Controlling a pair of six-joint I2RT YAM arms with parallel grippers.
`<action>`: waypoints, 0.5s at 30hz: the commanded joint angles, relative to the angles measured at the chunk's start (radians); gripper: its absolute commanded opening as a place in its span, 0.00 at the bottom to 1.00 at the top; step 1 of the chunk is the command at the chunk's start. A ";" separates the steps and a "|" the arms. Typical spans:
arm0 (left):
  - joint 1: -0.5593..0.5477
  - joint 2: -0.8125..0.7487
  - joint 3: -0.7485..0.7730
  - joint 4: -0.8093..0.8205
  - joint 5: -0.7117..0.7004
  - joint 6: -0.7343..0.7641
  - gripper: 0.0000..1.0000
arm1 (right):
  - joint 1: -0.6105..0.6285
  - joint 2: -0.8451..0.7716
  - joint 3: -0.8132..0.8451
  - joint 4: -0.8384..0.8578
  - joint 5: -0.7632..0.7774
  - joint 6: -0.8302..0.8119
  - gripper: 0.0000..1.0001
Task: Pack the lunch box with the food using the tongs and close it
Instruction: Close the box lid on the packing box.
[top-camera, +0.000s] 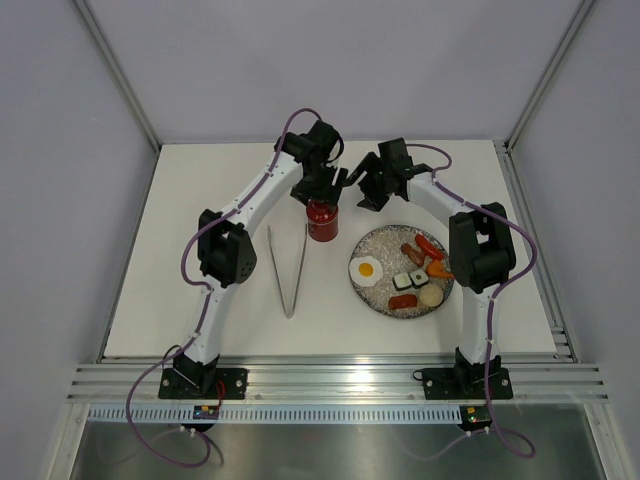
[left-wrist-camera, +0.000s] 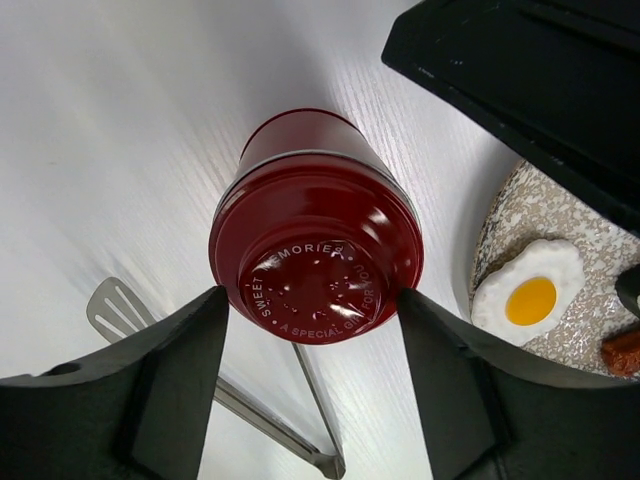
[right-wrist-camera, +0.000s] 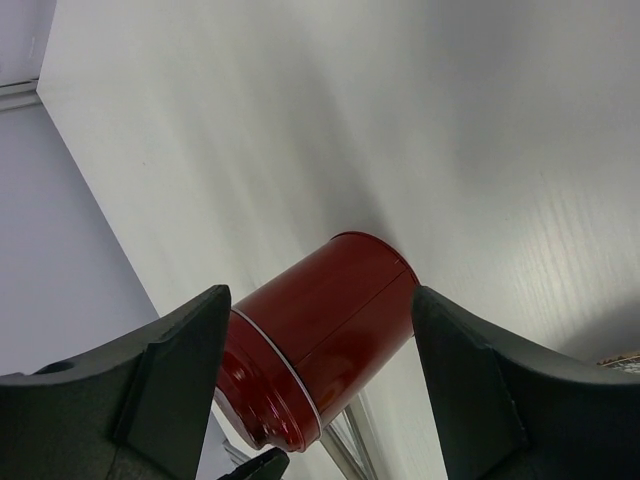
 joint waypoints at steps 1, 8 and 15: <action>0.000 -0.076 -0.003 0.039 0.012 0.012 0.78 | -0.005 -0.062 -0.008 -0.003 0.025 -0.018 0.81; 0.000 -0.088 -0.010 0.039 0.018 0.012 0.84 | -0.008 -0.073 -0.014 -0.004 0.028 -0.022 0.81; -0.005 -0.176 -0.029 0.046 -0.012 0.006 0.95 | -0.062 -0.125 -0.063 0.000 0.022 -0.031 0.83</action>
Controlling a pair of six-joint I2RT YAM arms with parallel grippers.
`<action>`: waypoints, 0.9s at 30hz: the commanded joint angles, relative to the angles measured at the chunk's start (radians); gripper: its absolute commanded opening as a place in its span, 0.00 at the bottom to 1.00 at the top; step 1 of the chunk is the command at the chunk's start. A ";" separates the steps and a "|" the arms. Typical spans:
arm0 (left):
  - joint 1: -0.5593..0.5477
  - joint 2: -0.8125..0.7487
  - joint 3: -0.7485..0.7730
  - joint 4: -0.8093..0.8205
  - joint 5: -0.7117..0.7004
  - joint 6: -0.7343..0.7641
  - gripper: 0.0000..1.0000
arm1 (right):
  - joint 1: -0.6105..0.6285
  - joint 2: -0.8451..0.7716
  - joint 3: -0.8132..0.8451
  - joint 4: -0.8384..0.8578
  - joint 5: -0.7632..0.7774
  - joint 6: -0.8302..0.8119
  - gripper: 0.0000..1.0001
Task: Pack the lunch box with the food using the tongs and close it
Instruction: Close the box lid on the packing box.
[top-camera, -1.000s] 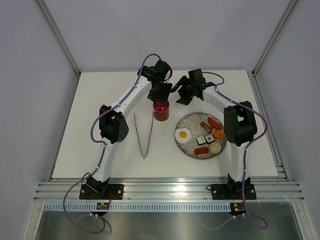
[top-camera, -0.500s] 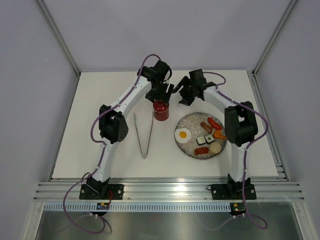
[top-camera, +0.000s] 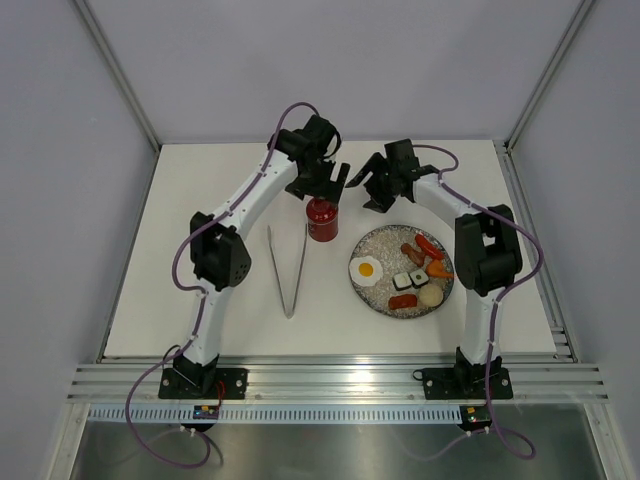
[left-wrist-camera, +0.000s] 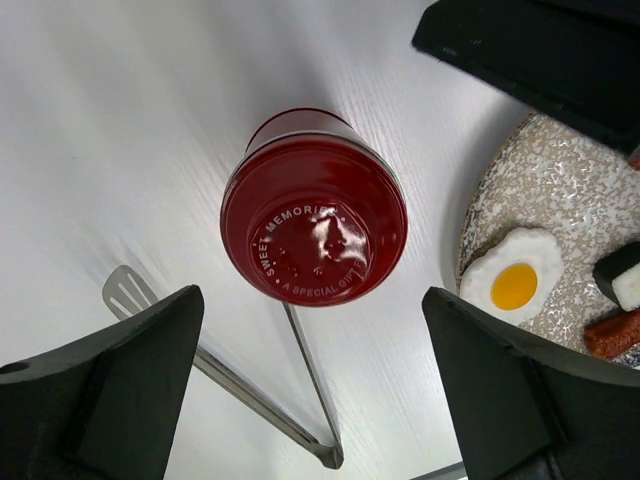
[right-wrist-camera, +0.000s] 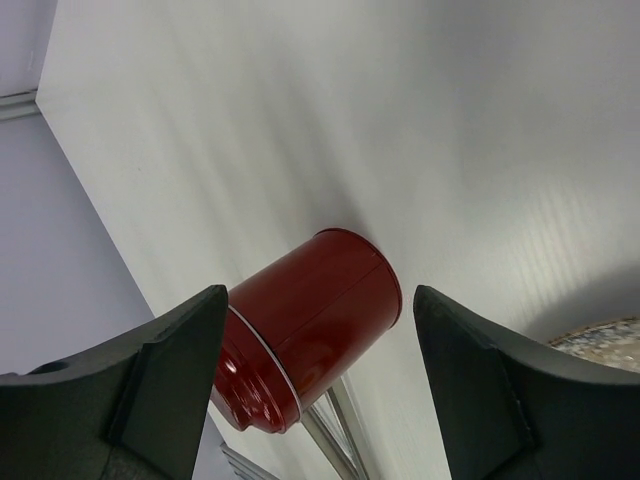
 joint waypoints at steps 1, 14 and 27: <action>-0.007 -0.127 -0.007 0.042 -0.009 0.004 0.95 | -0.055 -0.101 -0.034 0.009 0.015 -0.018 0.83; -0.016 -0.098 0.006 0.109 0.026 -0.023 0.20 | -0.131 -0.190 -0.080 -0.020 0.022 -0.077 0.85; -0.014 0.040 -0.001 0.134 0.037 -0.028 0.23 | -0.132 -0.182 -0.105 -0.012 0.010 -0.077 0.84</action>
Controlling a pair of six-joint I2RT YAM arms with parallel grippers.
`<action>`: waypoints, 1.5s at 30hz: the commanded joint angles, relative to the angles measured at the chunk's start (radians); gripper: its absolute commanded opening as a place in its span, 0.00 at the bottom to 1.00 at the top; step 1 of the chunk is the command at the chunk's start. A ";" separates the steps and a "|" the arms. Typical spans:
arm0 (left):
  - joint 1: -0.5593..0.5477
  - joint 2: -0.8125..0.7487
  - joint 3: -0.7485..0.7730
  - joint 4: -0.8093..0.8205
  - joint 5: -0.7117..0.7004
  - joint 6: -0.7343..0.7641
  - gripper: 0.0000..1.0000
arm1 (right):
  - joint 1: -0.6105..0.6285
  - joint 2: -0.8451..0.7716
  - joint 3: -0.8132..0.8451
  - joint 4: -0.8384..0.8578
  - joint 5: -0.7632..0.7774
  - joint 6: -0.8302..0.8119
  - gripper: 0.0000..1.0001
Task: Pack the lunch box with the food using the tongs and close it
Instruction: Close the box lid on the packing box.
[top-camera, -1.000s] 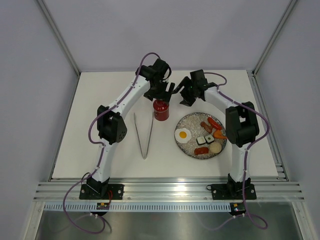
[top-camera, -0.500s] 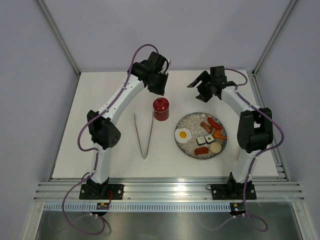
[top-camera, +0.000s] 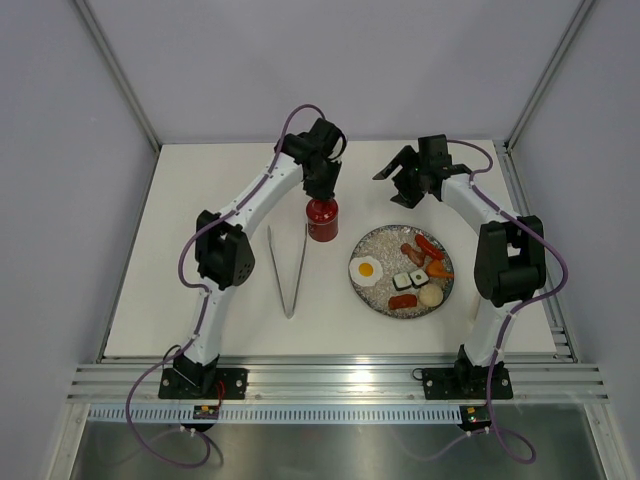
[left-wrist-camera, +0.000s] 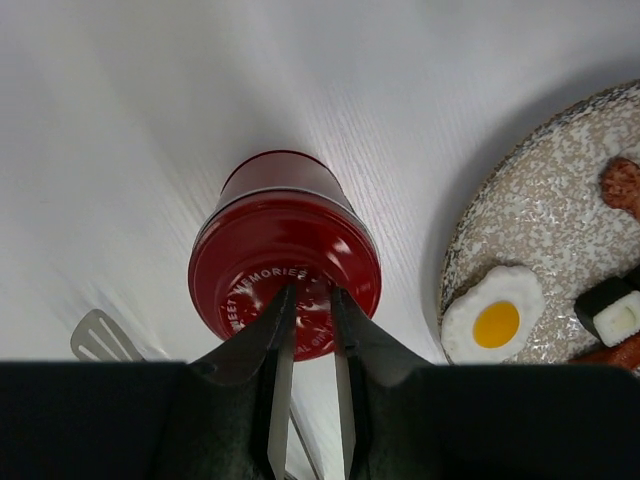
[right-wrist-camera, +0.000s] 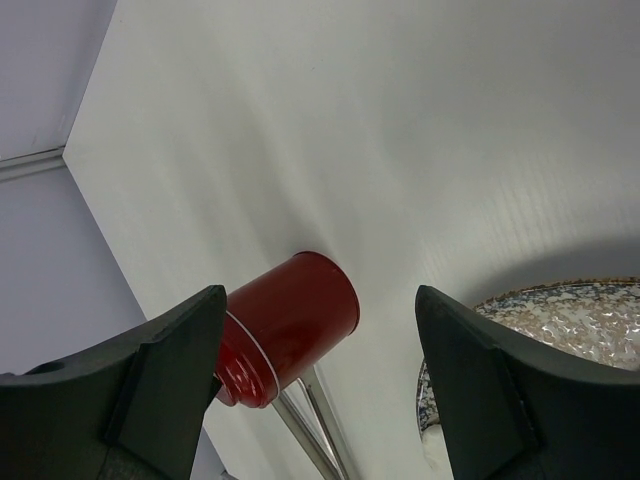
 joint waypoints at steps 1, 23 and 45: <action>-0.001 0.034 0.016 0.036 0.024 0.004 0.23 | 0.002 -0.037 -0.005 0.004 0.008 -0.018 0.84; -0.002 -0.097 0.066 0.088 -0.026 0.002 0.23 | 0.004 -0.071 -0.002 -0.002 0.017 -0.028 0.85; 0.001 0.016 0.008 0.080 -0.059 0.007 0.23 | 0.002 -0.077 -0.022 -0.001 0.009 -0.028 0.85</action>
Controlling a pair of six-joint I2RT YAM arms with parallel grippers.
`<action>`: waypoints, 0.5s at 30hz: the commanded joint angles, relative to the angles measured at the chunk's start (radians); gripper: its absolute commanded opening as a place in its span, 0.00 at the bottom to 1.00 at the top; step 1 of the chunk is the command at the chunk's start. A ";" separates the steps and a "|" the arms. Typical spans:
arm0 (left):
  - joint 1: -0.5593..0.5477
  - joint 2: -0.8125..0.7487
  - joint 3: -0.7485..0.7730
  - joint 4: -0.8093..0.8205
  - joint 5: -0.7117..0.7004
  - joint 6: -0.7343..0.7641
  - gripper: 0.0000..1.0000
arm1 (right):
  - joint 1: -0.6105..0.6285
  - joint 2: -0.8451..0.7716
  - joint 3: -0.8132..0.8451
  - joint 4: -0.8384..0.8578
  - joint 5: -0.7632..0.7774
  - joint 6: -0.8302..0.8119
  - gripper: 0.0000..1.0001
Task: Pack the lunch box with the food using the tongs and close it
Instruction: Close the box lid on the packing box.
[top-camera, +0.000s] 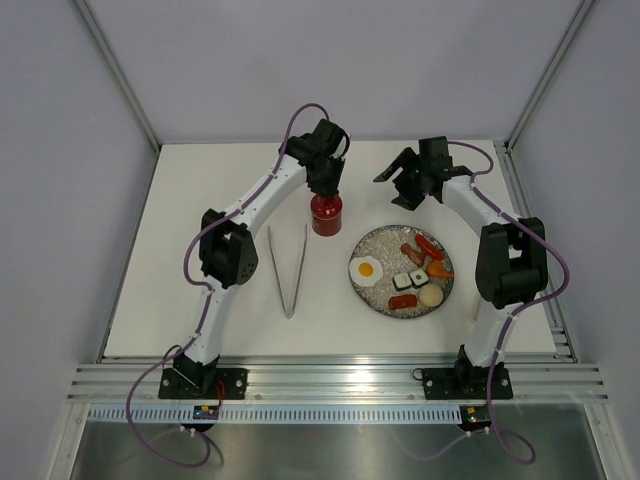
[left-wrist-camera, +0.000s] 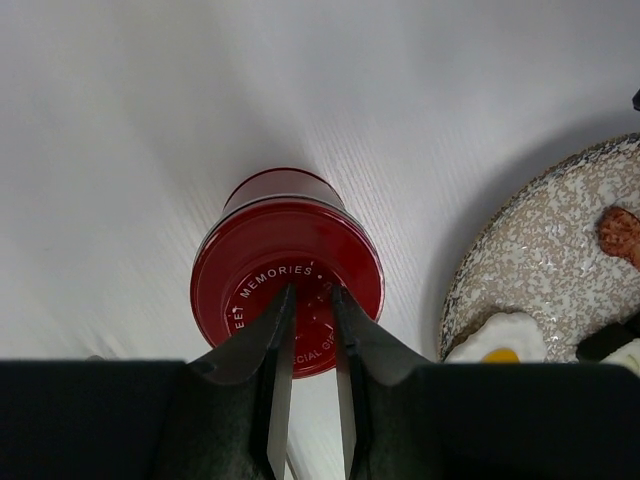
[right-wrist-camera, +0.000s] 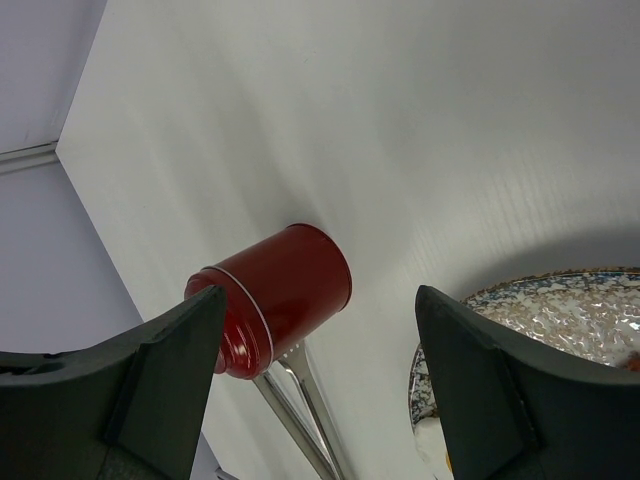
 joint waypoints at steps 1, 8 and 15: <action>0.002 -0.044 0.000 -0.008 -0.035 0.007 0.23 | 0.002 -0.065 0.000 0.001 0.012 -0.017 0.85; 0.001 -0.149 0.010 0.029 -0.045 0.001 0.23 | 0.002 -0.080 -0.002 0.001 0.015 -0.018 0.85; 0.001 -0.178 0.008 0.036 -0.069 -0.002 0.25 | 0.002 -0.082 0.000 -0.004 0.012 -0.018 0.85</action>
